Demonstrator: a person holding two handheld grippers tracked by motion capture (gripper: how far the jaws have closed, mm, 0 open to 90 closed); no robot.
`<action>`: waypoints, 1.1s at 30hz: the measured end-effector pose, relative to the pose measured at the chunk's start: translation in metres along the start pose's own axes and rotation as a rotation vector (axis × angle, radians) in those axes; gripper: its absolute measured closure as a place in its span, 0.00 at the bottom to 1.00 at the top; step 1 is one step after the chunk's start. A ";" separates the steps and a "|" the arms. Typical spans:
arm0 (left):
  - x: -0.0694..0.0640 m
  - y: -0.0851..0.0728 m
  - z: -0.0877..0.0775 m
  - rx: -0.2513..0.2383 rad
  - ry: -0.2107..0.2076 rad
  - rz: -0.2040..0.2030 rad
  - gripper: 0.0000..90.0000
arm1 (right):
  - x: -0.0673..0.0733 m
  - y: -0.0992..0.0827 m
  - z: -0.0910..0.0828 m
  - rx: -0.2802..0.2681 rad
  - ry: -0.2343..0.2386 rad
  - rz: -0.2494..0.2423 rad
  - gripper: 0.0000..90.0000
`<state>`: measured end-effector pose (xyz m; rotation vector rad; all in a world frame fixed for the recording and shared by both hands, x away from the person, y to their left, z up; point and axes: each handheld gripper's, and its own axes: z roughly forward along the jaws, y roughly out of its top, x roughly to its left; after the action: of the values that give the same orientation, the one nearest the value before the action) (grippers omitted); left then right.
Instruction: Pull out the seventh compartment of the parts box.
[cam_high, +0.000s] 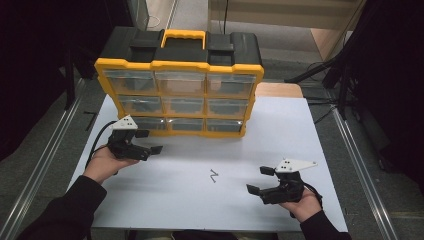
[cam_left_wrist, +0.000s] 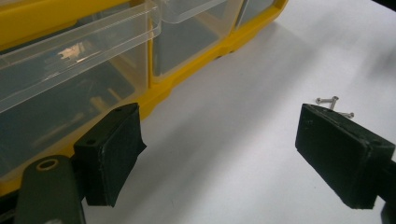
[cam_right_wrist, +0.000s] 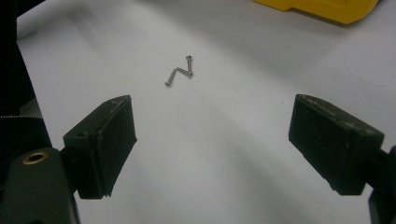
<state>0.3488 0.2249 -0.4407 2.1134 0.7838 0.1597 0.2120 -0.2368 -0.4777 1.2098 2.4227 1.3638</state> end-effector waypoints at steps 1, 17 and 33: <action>0.001 0.000 0.000 0.012 -0.010 0.001 0.16 | 0.000 0.000 0.000 0.000 0.000 0.000 0.17; 0.014 0.020 -0.017 0.114 -0.042 0.240 0.21 | 0.001 -0.001 0.005 0.010 0.024 0.009 0.17; 0.015 0.033 -0.027 0.125 -0.006 0.466 0.23 | 0.002 -0.001 0.006 0.018 0.029 0.007 0.17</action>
<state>0.3664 0.2381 -0.4011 2.3864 0.2906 0.3595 0.2129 -0.2320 -0.4811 1.2117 2.4583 1.3739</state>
